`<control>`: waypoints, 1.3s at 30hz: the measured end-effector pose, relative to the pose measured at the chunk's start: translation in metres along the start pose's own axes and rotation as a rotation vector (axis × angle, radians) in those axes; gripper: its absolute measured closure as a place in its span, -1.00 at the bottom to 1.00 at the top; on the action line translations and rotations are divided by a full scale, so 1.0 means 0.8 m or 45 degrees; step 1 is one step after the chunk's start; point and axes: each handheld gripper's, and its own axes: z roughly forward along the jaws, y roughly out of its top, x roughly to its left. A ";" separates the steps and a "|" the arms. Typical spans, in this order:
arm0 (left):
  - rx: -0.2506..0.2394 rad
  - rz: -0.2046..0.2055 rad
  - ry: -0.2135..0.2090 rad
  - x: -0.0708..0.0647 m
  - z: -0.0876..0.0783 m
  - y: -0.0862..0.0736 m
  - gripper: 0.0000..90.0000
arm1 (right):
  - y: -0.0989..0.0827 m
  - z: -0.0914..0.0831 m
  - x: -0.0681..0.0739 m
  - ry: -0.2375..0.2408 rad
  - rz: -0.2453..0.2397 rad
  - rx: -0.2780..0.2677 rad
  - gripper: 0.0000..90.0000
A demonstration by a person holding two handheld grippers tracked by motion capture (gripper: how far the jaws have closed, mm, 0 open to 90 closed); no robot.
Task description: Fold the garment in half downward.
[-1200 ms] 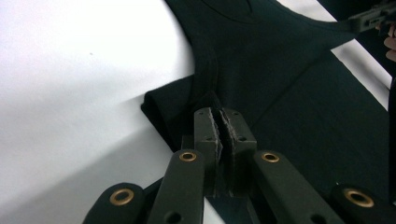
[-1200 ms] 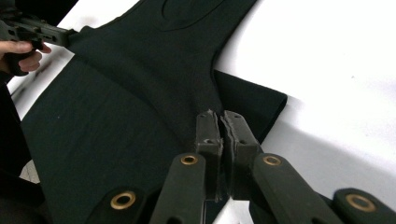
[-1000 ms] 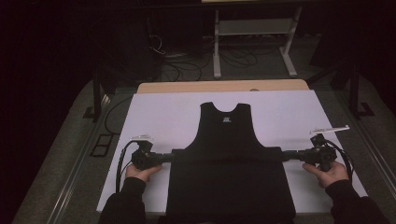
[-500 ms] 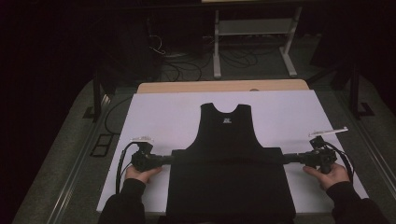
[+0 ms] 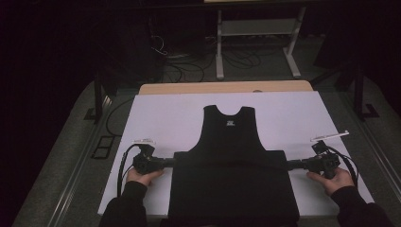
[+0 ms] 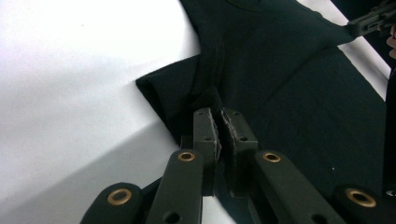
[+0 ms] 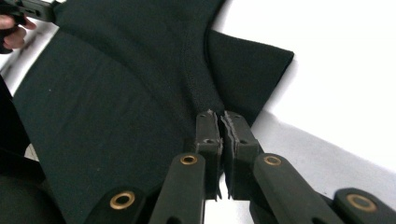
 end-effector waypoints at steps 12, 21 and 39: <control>-0.020 0.049 0.013 -0.007 -0.002 0.004 0.32 | 0.002 -0.006 0.000 -0.057 -0.026 -0.081 0.29; -0.059 0.122 0.099 -0.019 -0.010 0.014 -0.39 | 0.006 -0.009 0.003 -0.091 -0.078 -0.156 -0.43; -0.175 0.129 0.141 -0.016 -0.022 0.035 -1.00 | 0.022 -0.018 0.011 -0.130 -0.212 -0.263 -1.00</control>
